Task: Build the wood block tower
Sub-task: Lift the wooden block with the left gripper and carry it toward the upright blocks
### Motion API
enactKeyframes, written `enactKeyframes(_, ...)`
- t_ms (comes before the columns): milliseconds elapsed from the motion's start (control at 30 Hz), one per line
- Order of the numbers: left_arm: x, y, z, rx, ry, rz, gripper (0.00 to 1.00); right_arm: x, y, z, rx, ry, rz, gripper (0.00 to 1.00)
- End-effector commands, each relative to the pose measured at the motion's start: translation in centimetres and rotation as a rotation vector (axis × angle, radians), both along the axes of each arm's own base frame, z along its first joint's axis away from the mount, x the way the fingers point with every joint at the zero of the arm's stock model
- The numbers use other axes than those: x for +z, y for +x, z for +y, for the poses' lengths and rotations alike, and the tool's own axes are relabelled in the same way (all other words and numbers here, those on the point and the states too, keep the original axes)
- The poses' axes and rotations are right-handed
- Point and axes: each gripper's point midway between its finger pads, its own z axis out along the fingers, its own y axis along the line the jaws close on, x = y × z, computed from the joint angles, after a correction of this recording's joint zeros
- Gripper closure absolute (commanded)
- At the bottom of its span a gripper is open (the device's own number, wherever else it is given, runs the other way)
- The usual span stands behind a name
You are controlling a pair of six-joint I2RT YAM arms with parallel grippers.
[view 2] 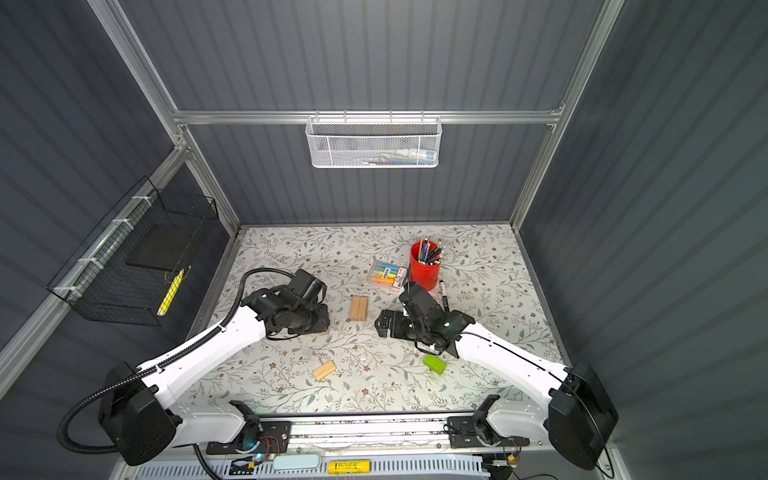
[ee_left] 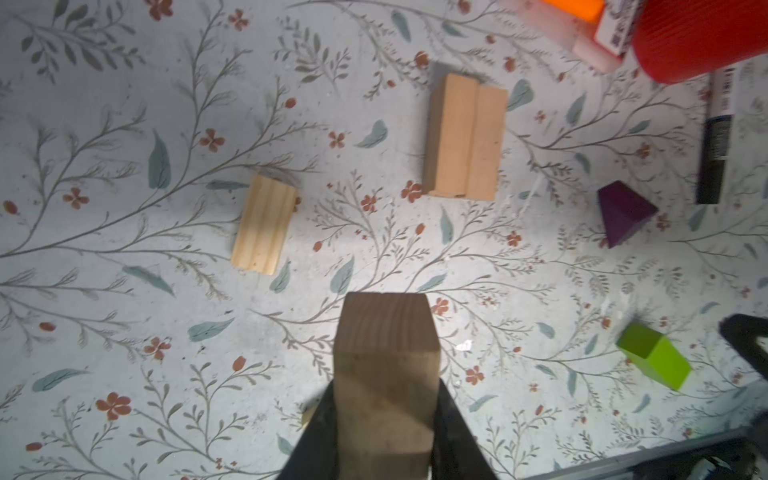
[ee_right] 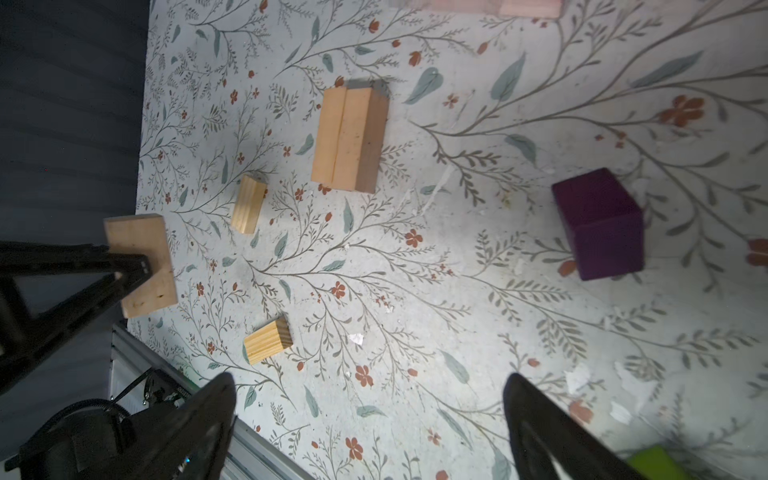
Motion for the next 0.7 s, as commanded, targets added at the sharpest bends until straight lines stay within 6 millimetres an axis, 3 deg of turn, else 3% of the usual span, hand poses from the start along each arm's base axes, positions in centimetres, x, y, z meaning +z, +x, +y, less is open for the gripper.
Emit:
enactKeyframes(0,0.6,0.7,-2.5,-0.044,-0.023,0.013,0.98,-0.8,-0.1,-1.6,-0.042,-0.024,0.026,0.01)
enactKeyframes(367,-2.2,4.7,-8.1,-0.167,0.085,0.039,1.0,-1.8,0.1,-3.9,-0.109,-0.028,0.077,0.01)
enactKeyframes(667,-4.7,8.0,-8.8,-0.155,0.217,0.034,1.0,-2.5,0.1,-4.3,-0.122,-0.005,0.107,0.01)
